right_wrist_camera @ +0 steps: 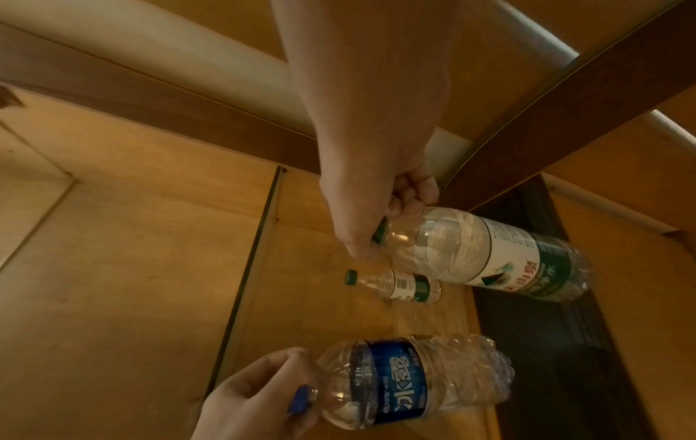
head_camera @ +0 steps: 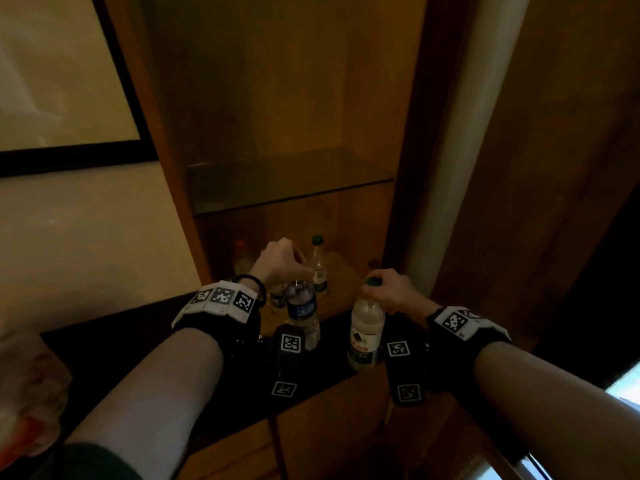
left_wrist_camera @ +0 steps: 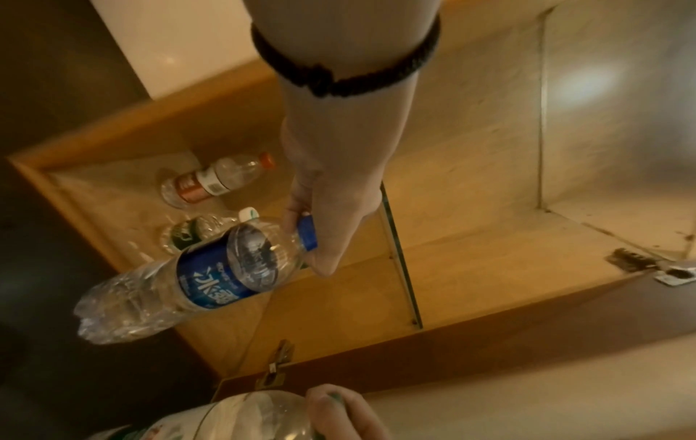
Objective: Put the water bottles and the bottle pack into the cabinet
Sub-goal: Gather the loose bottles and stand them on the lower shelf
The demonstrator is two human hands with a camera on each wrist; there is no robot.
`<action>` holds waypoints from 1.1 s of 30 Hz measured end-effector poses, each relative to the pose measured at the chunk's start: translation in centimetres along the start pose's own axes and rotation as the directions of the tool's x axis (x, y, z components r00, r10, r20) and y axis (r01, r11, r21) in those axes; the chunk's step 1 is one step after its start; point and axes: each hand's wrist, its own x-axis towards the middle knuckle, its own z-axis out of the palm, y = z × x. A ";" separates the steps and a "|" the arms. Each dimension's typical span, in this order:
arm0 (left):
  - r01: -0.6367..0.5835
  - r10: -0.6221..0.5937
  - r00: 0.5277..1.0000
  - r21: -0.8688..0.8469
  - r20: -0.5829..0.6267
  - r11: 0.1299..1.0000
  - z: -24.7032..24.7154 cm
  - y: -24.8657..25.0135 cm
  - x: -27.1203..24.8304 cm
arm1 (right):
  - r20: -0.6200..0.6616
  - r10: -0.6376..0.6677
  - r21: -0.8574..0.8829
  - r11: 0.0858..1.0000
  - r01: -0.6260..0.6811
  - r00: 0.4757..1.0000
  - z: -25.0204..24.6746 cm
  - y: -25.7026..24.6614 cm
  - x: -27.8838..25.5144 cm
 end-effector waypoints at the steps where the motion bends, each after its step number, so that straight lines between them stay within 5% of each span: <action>1: 0.004 -0.004 1.000 -0.008 0.004 1.000 -0.2 -0.2 1.0 | 0.000 0.008 -0.001 1.000 -0.008 1.000 -0.1 -0.1 0.9; 15: 0.029 -0.029 1.000 0.028 -0.003 0.999 0.4 -2.7 12.8 | 0.007 0.103 0.056 0.993 -0.103 0.995 -1.4 1.2 12.8; 33: 0.240 -0.234 0.967 0.059 -0.105 0.969 4.2 -7.9 24.0 | 0.090 0.089 0.086 0.992 -0.097 0.992 1.3 2.4 28.4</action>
